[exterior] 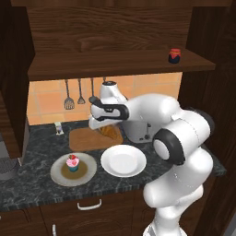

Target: From the different types of pastries on the counter, select a croissant and place it on the cutting board. Then retrieve a jar of jam from the cabinet and place it alongside the croissant on the cutting board.

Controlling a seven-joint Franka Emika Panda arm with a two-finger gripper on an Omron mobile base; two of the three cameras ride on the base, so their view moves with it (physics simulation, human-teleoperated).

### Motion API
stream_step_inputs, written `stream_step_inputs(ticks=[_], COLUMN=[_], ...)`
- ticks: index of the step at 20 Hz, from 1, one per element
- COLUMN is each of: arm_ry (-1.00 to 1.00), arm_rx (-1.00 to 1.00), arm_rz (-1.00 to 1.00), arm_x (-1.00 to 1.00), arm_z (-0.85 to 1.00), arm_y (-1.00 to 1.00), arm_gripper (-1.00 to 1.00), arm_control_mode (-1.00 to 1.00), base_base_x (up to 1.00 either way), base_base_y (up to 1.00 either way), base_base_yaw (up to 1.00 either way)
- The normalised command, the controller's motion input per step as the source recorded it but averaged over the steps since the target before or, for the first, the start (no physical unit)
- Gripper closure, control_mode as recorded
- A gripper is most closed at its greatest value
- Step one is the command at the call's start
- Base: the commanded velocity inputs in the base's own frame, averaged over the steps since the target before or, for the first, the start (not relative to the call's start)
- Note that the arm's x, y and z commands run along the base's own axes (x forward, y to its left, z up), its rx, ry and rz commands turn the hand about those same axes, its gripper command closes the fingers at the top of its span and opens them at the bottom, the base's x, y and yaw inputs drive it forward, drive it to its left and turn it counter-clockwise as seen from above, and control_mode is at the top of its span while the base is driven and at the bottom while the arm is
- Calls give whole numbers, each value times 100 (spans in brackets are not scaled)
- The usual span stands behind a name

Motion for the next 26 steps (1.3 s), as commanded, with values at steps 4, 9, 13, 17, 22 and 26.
stream_step_inputs(ticks=[4, 9, 13, 17, 22, 26], arm_ry=[0, 0, 0, 0, 0, 0], arm_rx=[6, 0, 0, 0, 0, 0], arm_rz=[-22, -18, 0, -1, -7, -4], arm_x=[30, 25, 0, 24, 34, 30], arm_z=[0, -14, -13, -15, -15, -30], arm_y=[25, 38, 32, 17, 9, 16], arm_gripper=[100, 100, 100, 100, 100, 100], arm_control_mode=[-100, -100, -100, -100, -100, -100], base_base_x=[0, 0, 0, 0, 0, 0], base_base_y=[0, 0, 0, 0, 0, 0], base_base_yaw=[0, 0, 0, 0, 0, 0])
